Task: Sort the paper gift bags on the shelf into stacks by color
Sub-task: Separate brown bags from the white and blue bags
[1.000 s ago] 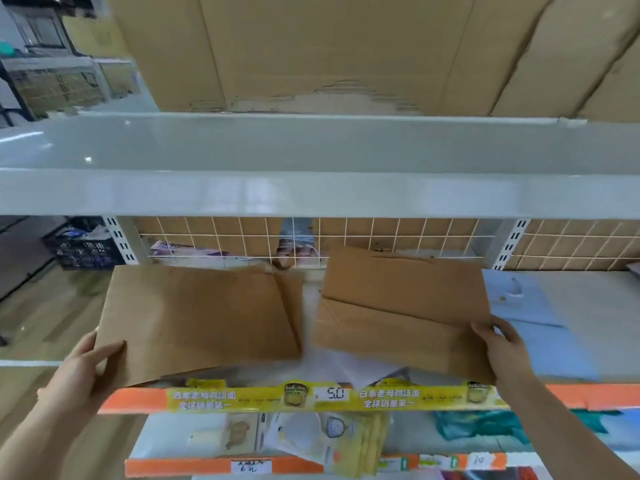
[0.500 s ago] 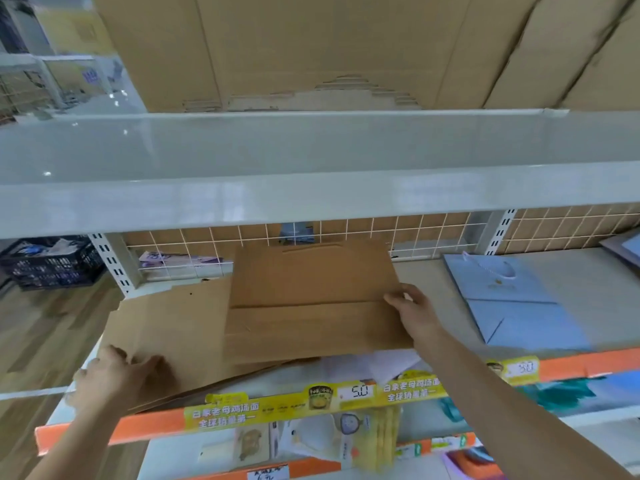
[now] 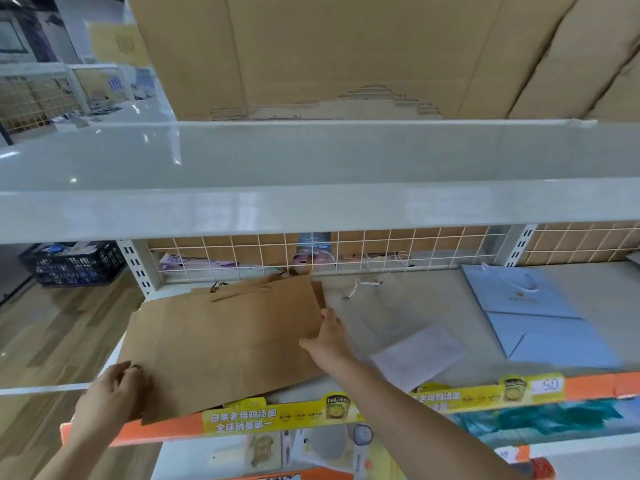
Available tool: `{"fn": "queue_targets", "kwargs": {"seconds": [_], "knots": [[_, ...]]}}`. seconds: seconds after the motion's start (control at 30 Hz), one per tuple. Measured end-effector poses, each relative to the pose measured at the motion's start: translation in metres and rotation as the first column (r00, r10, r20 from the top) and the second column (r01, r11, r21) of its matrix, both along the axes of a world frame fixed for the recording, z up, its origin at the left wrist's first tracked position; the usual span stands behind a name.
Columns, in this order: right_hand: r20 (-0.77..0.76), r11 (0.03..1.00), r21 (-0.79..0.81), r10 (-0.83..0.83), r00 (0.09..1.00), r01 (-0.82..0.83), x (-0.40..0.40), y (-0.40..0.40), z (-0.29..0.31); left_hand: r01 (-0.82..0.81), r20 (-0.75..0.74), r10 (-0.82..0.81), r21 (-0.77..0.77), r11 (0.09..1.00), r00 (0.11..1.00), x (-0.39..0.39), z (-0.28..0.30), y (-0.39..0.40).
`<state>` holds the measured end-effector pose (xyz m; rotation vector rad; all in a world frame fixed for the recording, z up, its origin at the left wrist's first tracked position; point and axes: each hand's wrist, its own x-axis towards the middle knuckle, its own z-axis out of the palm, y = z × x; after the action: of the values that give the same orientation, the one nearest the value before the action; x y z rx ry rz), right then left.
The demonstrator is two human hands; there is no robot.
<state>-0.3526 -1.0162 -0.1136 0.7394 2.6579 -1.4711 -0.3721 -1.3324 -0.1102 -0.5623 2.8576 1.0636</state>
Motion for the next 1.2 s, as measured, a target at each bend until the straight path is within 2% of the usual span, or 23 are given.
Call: {"fn": "queue_targets", "kwargs": {"seconds": [0.07,0.13,0.2,0.3,0.4,0.53,0.63,0.73,0.9,1.03,1.2], "knots": [[-0.007,0.979,0.201,0.021,1.0,-0.02,0.002,-0.01,-0.002,-0.007,0.008,0.007,-0.022,1.0,1.0,0.001,0.003,0.003],[0.053,0.873,0.48,0.073,0.996,-0.089,0.004,-0.013,-0.003,-0.001,0.01,0.002,-0.082,0.997,1.0,0.001,0.003,0.007],[0.084,0.787,0.595,0.139,0.987,-0.161,0.008,-0.009,-0.004,0.019,-0.005,-0.02,-0.119,0.993,1.0,-0.001,0.004,0.011],[0.067,0.816,0.536,0.215,0.974,-0.217,0.017,0.005,-0.001,0.109,-0.058,-0.118,-0.145,0.984,0.991,0.001,0.013,0.024],[0.015,0.87,0.452,0.214,0.977,-0.198,0.03,0.031,0.008,0.167,-0.131,-0.179,-0.097,0.981,0.975,0.005,0.034,0.051],[-0.034,0.971,0.206,0.134,0.99,-0.124,0.048,0.079,0.029,0.3,-0.174,-0.314,-0.103,0.948,0.933,0.012,0.067,0.093],[-0.034,0.988,0.11,0.113,0.993,-0.108,0.068,0.119,0.05,0.413,-0.211,-0.397,0.04,0.91,0.893,0.022,0.086,0.127],[-0.008,0.991,0.095,0.1,0.995,-0.099,0.095,0.158,0.067,0.528,-0.217,-0.513,0.012,0.849,0.831,0.034,0.093,0.162],[0.067,0.991,0.092,0.091,0.994,-0.097,0.155,0.229,0.076,0.63,-0.2,-0.645,-0.137,0.764,0.738,0.067,0.095,0.229],[0.127,0.991,0.116,0.056,0.99,-0.071,0.201,0.288,0.081,0.738,-0.072,-0.748,-0.125,0.663,0.66,0.097,0.094,0.287],[0.101,0.992,0.125,-0.003,0.995,-0.01,0.258,0.361,0.089,0.772,-0.056,-0.779,-0.106,0.626,0.624,0.136,0.097,0.373]]}}
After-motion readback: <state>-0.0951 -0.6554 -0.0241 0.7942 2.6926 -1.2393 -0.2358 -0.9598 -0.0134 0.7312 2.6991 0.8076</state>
